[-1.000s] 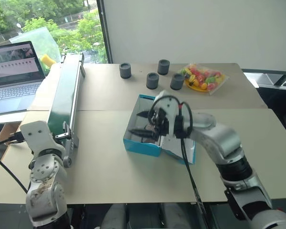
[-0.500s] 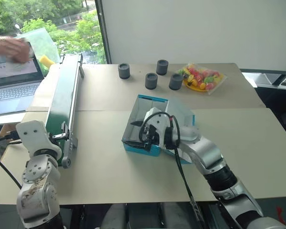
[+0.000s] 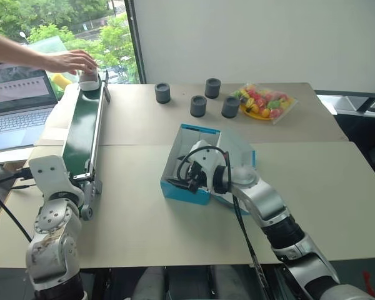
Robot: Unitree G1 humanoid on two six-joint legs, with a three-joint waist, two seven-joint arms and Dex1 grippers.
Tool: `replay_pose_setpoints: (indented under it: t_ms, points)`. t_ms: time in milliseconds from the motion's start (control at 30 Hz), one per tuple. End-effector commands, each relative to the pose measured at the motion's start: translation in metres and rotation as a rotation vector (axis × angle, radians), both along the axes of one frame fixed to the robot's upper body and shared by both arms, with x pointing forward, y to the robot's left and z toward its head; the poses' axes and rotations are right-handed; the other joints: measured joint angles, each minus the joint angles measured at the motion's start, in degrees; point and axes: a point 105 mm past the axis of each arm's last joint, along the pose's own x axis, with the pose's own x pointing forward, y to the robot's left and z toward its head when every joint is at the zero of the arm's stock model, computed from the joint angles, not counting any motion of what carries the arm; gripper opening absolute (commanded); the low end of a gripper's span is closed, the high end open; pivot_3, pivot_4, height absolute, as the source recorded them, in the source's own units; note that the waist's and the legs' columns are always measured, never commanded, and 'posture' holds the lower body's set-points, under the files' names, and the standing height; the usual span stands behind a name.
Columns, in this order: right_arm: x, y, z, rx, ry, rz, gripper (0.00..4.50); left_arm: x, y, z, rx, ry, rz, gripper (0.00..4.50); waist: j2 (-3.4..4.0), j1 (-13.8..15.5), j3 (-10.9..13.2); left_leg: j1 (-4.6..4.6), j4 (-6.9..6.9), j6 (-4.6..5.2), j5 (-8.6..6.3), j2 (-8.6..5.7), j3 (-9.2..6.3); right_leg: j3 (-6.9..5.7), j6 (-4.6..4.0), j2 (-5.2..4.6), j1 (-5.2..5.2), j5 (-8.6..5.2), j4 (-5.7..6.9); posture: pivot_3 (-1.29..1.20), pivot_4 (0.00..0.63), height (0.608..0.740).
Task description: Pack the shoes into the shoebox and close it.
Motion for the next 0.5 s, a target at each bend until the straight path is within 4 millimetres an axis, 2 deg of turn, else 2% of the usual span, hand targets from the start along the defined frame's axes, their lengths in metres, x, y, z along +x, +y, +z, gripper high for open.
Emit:
replay_pose_setpoints:
  t_ms: [33, 500]
  points:
    - [0.0026, -0.0004, 0.0191, 0.037, -0.057, -0.022, 4.29, 0.0032, -0.0016, 0.0123, 0.026, -0.043, -0.012, 4.5, 0.0, -0.01, 0.0, -0.01, 0.0, 0.0, 0.0, 0.0, 0.0, 0.0, 0.0, 0.0, -0.01, 0.0, 0.0, 0.0, 0.15, 0.735]
    - [0.0073, -0.0027, 0.0193, 0.041, -0.06, -0.077, 4.29, 0.0068, -0.0016, 0.0061, 0.029, -0.003, -0.013, 4.5, 0.0, -0.07, 0.0, 0.0, 0.0, 0.0, 0.0, 0.0, 0.01, 0.01, 0.0, 0.0, -0.01, 0.0, 0.01, 0.0, 0.15, 0.735]
